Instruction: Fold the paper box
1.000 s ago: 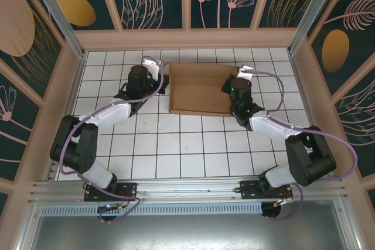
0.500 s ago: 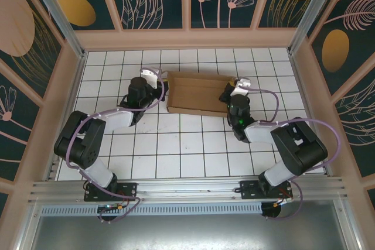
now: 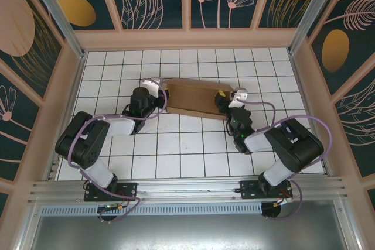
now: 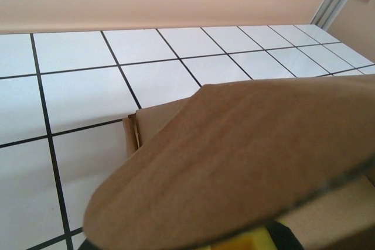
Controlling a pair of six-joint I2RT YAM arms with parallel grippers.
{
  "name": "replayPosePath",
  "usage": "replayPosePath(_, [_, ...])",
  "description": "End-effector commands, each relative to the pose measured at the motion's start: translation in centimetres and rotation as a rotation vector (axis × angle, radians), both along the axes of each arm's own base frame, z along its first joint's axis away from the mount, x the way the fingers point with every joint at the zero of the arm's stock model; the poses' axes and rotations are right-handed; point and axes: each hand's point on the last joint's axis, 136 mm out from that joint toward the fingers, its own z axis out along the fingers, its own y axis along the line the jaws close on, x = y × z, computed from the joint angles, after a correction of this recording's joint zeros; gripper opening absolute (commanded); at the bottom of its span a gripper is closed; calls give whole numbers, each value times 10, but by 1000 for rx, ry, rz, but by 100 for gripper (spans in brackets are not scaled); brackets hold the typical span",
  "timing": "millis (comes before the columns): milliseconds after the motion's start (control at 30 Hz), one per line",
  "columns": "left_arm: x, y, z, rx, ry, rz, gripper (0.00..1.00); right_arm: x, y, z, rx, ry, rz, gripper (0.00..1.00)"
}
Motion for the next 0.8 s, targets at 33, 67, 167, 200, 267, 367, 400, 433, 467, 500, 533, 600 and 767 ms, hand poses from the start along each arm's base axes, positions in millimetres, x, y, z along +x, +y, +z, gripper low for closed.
replayPosePath(33, [-1, 3, -12, 30, 7, 17, 0, -26, 0, 29, 35, -90, 68, 75])
replayPosePath(67, [-1, 3, -13, 32, 10, 18, 0, -32, -2, 28, 33, -85, 72, 77])
replayPosePath(167, [1, 1, -13, 32, 15, 17, 0, -52, -10, 32, 21, -84, 87, 82])
replayPosePath(200, [1, 1, -13, 33, 16, 16, 0, -58, -13, 34, 20, -81, 88, 82])
replayPosePath(267, [2, 0, -13, 33, 13, 15, 0, -67, -19, 39, 23, -72, 89, 82])
replayPosePath(367, [2, -1, -16, 36, 18, 7, 0, -78, -19, 61, 57, -85, 140, 85])
replayPosePath(400, [2, -1, -16, 35, 21, 3, 0, -78, -13, 67, 50, -64, 169, 85])
replayPosePath(433, [1, -2, -17, 35, 22, 0, 0, -76, -10, 75, 44, -51, 185, 86])
replayPosePath(467, [1, -3, -17, 33, 24, -5, 0, -72, -7, 79, 35, -14, 188, 86])
replayPosePath(500, [0, -3, -17, 32, 25, -7, 0, -66, -5, 82, 30, 23, 174, 86])
replayPosePath(533, [-1, -3, -18, 32, 26, -9, 0, -60, -4, 83, 28, 54, 163, 86])
replayPosePath(600, [-3, -1, -20, 33, 30, -7, 2, -43, 2, 75, 11, 151, 137, 85])
replayPosePath(767, [-15, 8, -13, 31, 13, 11, 34, -7, 15, 36, -35, 360, 93, 85])
